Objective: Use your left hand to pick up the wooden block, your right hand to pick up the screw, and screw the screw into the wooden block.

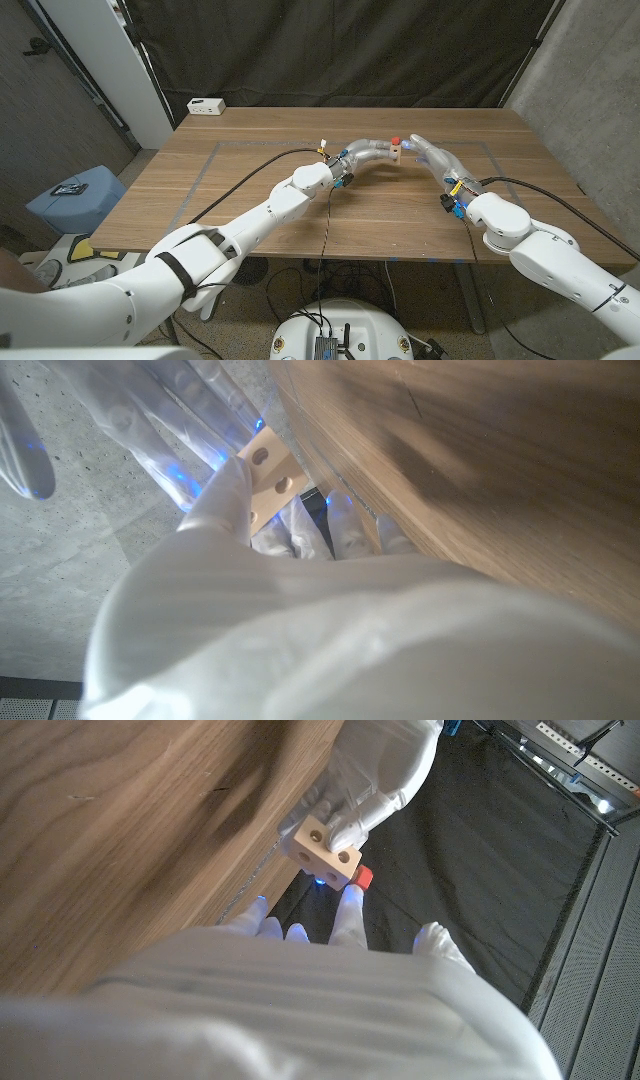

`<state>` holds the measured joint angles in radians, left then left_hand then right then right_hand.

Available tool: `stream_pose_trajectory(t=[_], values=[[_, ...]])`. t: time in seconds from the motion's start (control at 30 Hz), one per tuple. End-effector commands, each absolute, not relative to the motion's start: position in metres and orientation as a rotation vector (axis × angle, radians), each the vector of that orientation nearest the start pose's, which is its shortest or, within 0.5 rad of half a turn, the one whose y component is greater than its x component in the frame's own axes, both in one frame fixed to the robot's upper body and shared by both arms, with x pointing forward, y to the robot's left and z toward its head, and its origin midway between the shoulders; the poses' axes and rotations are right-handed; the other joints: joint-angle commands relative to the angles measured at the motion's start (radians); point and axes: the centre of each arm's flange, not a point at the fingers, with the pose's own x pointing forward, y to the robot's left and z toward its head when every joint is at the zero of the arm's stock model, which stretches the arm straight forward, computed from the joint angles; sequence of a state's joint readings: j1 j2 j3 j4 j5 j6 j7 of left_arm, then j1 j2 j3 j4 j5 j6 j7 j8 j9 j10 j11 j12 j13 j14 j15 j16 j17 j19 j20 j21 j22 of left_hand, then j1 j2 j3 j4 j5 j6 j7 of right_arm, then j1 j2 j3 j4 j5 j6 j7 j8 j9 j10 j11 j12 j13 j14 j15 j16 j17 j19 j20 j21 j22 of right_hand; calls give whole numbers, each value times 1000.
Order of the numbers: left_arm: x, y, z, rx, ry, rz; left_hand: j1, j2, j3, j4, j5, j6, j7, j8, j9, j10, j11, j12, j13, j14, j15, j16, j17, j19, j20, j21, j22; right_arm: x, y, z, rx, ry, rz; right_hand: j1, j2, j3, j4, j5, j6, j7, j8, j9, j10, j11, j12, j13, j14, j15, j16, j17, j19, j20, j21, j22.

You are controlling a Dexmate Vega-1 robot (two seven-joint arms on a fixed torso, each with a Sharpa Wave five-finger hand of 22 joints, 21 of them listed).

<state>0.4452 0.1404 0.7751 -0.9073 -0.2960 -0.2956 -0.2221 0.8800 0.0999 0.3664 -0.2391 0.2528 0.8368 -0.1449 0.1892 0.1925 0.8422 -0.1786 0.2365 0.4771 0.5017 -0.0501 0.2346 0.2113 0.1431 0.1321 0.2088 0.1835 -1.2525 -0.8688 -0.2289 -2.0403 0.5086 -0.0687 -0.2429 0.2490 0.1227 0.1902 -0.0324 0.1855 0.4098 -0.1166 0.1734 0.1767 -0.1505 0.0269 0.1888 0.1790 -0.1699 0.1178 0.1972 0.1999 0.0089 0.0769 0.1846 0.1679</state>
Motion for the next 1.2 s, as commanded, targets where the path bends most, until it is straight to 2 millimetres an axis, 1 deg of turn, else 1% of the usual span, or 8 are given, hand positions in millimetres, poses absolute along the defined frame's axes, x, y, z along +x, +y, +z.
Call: stream_pose_trajectory(t=[0.03, 0.1, 0.27, 0.53, 0.67, 0.77, 0.8, 1.2], values=[[676, 8, -1, 410, -569, -701, -18, 29, 84, 79, 8, 41, 30, 8, 2, 10, -2, 15, 27, 11, -25, 6, 2, 11, -2, 3, 2, 519, -278, -35, -326, -498, 153, -12, 1, 9, 3, 8, -20, -4, -3, 1, -7, 15, 0, 2, -44, 0, 6, 3, -3, 0, 5, 1], [676, 8, -1, 411, -569, -702, -19, 29, 84, 79, 8, 41, 30, 8, 2, 10, -2, 15, 27, 10, -26, 6, 3, 11, -2, 3, 2, 519, -279, -36, -328, -498, 151, -12, 1, 9, 3, 8, -25, -2, -4, 2, -9, 20, -1, 2, -46, 2, 5, 3, -3, 1, 5, 1], [675, 6, -2, 415, -568, -705, -18, 29, 84, 79, 8, 42, 30, 8, 2, 9, -3, 15, 27, 11, -25, 6, 3, 11, -1, 3, 2, 521, -281, -34, -336, -507, 155, -14, 1, 9, 3, 7, -36, 1, -5, 2, -13, 22, -2, 2, -47, 2, 5, 4, -3, 0, 5, 1], [674, 5, -1, 418, -569, -705, -18, 29, 83, 79, 8, 42, 30, 9, 2, 9, -3, 15, 27, 10, -25, 7, 3, 11, -1, 3, 2, 527, -281, -29, -348, -511, 176, -21, -3, 8, 5, 7, -59, 13, -6, 2, -28, 18, -6, 2, -56, 11, 3, 5, -11, 10, 2, 2], [674, 4, -1, 420, -570, -706, -17, 29, 84, 78, 8, 43, 31, 9, 2, 9, -3, 15, 27, 11, -26, 7, 3, 11, -2, 3, 2, 531, -280, -26, -352, -517, 189, -26, -3, 7, 7, 7, -67, 16, -5, 2, -37, 20, -8, 3, -62, 14, 1, 6, -16, 14, 1, 2], [674, 4, 0, 420, -569, -705, -18, 29, 83, 79, 8, 43, 30, 9, 2, 10, -3, 15, 27, 10, -25, 7, 3, 11, -2, 3, 2, 533, -279, -24, -352, -520, 192, -28, -4, 6, 8, 7, -72, 15, -5, 2, -40, 20, -8, 3, -65, 21, 0, 6, -16, 15, 1, 2], [674, 4, 0, 421, -570, -705, -18, 29, 83, 79, 8, 43, 31, 9, 2, 9, -3, 15, 27, 10, -25, 7, 3, 11, -2, 3, 2, 534, -279, -23, -354, -523, 194, -29, -4, 6, 8, 7, -73, 15, -5, 2, -40, 24, -7, 3, -65, 22, 1, 7, -17, 15, 1, 2], [676, 4, 1, 419, -566, -704, -18, 29, 83, 79, 8, 42, 31, 9, 2, 9, -4, 15, 27, 11, -24, 7, 3, 11, -1, 3, 2, 543, -274, -19, -353, -528, 219, -34, -5, 5, 10, 7, -78, 14, -1, 2, -45, 24, -7, 3, -70, 27, 1, 8, -21, 20, 1, 2]])
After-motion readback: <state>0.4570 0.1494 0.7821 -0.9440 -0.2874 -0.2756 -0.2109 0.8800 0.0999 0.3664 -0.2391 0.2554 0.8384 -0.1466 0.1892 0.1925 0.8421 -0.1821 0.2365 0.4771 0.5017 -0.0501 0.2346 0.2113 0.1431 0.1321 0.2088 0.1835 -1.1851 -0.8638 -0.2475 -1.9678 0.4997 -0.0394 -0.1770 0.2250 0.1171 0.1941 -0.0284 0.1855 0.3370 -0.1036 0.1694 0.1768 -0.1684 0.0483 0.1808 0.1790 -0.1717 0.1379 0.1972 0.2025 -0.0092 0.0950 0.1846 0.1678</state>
